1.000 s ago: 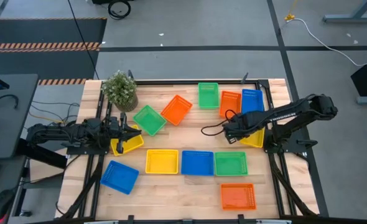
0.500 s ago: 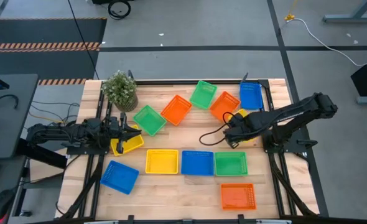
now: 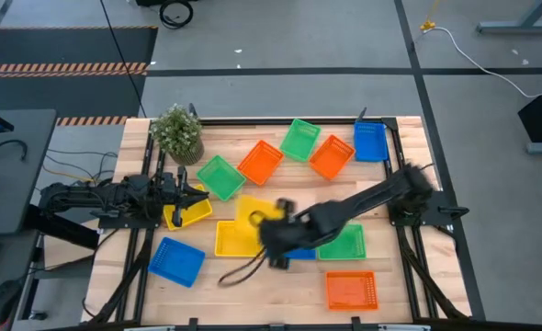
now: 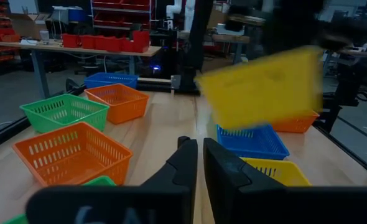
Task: Stack baskets by color
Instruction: Stack the right yellow bin on top of the center yellow bin
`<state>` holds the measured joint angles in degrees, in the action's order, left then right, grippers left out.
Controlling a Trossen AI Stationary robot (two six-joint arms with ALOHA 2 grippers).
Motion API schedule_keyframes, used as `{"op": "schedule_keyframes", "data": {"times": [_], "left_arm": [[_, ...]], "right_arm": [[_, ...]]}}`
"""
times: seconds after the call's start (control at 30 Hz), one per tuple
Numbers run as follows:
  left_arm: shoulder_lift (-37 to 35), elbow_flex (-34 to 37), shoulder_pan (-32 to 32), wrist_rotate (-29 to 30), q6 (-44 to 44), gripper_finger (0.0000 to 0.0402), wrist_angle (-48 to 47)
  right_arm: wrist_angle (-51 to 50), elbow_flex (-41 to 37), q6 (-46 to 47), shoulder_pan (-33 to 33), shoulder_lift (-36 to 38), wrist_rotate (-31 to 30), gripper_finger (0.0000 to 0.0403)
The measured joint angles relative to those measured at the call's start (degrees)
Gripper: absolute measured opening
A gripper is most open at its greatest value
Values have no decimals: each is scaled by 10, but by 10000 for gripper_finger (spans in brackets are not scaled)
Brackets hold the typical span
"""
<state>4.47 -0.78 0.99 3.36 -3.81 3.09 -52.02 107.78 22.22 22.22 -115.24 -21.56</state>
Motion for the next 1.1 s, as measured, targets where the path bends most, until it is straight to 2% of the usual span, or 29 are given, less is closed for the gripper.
{"op": "schedule_keyframes", "data": {"times": [0.17,0.4,0.77,1.1], "left_arm": [[0,0,0,0,0,26,0],[0,0,0,0,0,32,0],[0,0,0,0,0,29,0],[0,0,0,0,0,28,0]], "right_arm": [[-9,151,-81,8,-116,0,12],[-25,251,-81,14,-213,-18,12],[-82,264,-26,14,-236,-55,12],[-75,255,-28,10,-252,-39,15]]}}
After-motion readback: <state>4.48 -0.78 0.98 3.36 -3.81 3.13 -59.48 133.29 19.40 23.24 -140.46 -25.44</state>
